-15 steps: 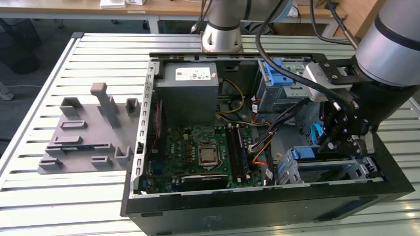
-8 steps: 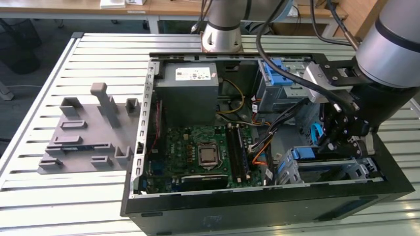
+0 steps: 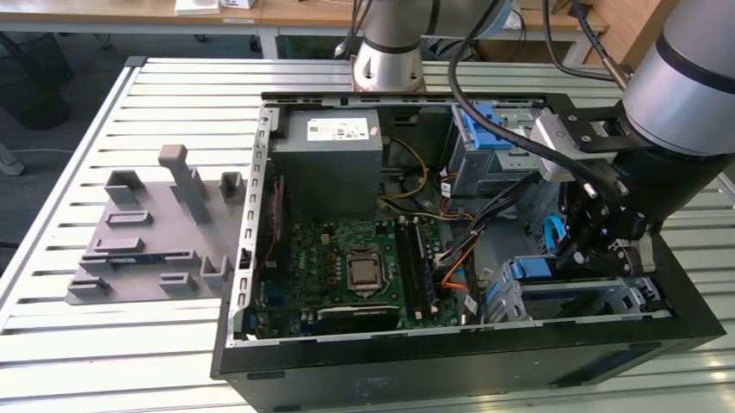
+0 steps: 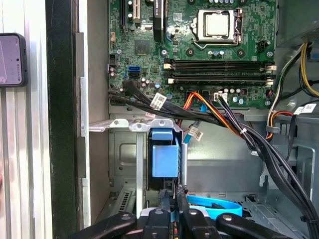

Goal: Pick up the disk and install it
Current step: 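Insert the second disk wire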

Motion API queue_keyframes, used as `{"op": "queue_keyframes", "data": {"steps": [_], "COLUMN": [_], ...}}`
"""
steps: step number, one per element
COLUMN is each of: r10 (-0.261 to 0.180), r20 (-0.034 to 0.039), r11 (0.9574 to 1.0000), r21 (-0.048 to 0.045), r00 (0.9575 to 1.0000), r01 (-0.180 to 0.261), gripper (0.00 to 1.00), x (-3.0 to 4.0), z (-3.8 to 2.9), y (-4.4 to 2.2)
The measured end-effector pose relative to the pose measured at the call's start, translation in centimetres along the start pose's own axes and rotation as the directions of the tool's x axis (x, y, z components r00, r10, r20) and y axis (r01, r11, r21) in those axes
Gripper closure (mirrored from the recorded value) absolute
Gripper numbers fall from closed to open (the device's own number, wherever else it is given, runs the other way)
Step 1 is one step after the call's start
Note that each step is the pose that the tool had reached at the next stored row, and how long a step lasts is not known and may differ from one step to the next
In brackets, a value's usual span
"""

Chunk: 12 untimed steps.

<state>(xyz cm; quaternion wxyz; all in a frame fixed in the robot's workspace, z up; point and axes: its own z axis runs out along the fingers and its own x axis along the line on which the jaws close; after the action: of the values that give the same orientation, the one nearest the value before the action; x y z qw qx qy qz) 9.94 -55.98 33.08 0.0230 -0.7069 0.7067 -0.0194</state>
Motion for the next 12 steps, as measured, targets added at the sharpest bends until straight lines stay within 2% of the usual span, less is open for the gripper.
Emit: {"op": "queue_keyframes", "data": {"steps": [2,3,12], "r10": [0.000,0.000,0.000], "r20": [0.0000,0.0000,0.0000], "r11": [1.0000,1.0000,1.0000], "r21": [0.0000,0.0000,-0.0003], "r00": [1.0000,1.0000,1.0000], "r01": [0.000,0.000,0.000], "gripper": [0.82,0.76,0.76], "x": [0.00,0.00,0.00], "z": [0.00,0.00,-0.24], "y": [0.00,0.00,-0.01]}}
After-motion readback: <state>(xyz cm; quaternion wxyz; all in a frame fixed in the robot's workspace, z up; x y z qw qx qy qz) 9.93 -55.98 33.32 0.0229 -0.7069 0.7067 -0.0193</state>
